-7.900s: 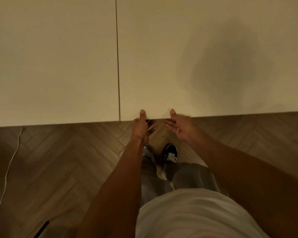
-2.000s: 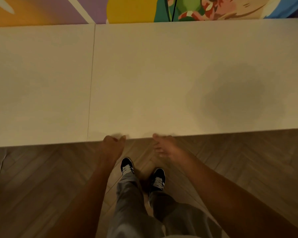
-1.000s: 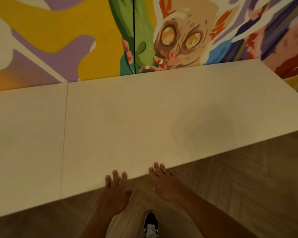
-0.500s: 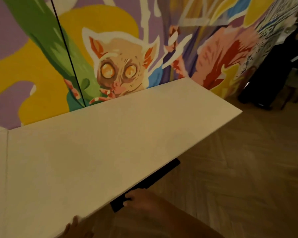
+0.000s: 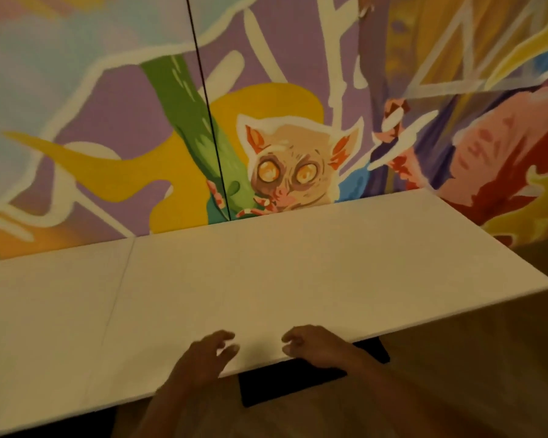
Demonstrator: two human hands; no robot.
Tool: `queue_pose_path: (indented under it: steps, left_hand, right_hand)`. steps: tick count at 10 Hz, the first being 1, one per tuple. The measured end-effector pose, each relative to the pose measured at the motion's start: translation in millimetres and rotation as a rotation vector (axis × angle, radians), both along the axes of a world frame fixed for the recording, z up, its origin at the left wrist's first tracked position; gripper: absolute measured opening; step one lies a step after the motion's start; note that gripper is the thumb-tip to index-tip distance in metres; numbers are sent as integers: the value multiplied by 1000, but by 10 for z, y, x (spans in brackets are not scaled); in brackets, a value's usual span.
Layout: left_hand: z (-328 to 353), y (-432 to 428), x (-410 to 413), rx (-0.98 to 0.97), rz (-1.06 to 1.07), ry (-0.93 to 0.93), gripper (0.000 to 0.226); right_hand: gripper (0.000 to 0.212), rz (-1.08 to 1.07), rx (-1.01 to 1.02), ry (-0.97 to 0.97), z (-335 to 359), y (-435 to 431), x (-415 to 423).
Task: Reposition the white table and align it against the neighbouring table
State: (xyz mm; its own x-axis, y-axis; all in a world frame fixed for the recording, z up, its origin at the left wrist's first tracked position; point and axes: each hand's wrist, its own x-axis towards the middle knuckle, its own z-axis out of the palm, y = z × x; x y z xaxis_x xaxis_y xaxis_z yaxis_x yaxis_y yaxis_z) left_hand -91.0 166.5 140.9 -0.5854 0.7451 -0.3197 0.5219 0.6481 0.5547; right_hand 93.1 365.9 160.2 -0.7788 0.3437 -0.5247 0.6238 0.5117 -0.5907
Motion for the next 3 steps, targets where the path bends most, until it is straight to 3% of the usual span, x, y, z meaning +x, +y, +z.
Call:
queue_pose_path:
  steps: [1, 3]
  left_hand:
    - [321, 479, 75, 76, -18, 76, 45]
    - [589, 925, 414, 48, 22, 116, 51]
  right_hand:
    - [48, 66, 28, 65, 216, 269, -63]
    - [47, 143, 101, 124, 386, 522, -122]
